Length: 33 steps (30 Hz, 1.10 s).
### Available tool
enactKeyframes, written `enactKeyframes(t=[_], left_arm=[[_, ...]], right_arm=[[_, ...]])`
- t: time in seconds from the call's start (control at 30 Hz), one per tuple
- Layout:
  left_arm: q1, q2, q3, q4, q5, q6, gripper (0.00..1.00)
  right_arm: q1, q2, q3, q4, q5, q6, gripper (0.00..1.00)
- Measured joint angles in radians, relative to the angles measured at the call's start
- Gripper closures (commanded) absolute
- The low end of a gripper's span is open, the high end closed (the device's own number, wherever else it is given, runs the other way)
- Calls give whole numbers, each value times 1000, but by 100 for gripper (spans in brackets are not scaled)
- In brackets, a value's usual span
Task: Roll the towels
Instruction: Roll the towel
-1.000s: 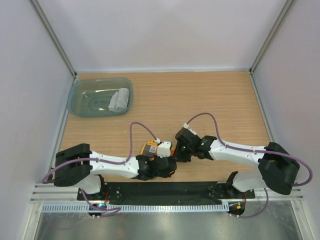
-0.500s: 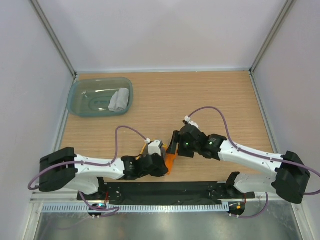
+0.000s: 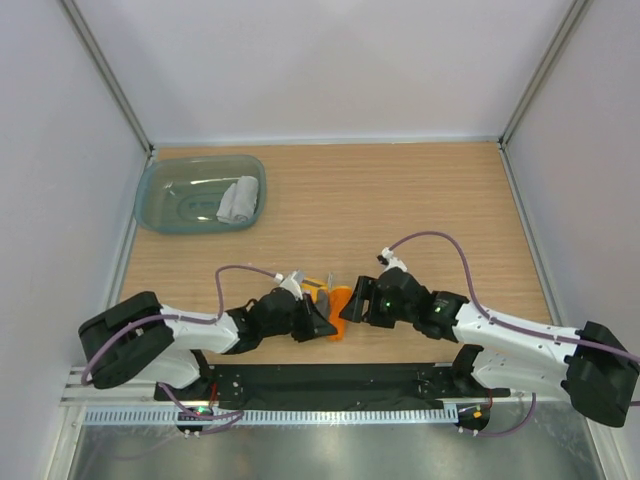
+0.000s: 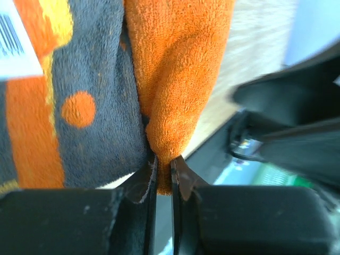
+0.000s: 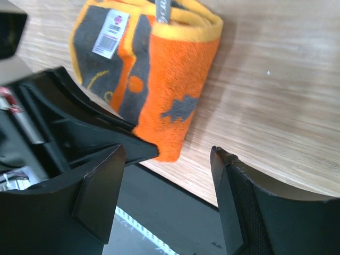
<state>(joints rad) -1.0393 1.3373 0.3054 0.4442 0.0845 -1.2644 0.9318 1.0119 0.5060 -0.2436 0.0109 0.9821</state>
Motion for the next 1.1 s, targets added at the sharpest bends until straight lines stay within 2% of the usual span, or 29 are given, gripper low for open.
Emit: enactKeyframes(t=[0.3,0.53,0.87,0.97,1.07,1.1], left_arm=[[74,180,-126,381,135,-169,100],[88,298,-161,603,177,-264,100],[118,529,-182,907,235,-378,100],[120,555,-182,952,242,-381,100],[121,560,-181,960,245,-382,99],[122,560,-180,960,247,-382,99]], right_arm=[[0,54,-140,240,-43,16,30],[-3,144,-199,418,-43,34,44],[-4,223,-213,523,-29,41,45],[-4,246,-214,558,-29,40,54],[-4,266,-219,587,-30,41,74],[-4,270,-220,595,-30,41,84]])
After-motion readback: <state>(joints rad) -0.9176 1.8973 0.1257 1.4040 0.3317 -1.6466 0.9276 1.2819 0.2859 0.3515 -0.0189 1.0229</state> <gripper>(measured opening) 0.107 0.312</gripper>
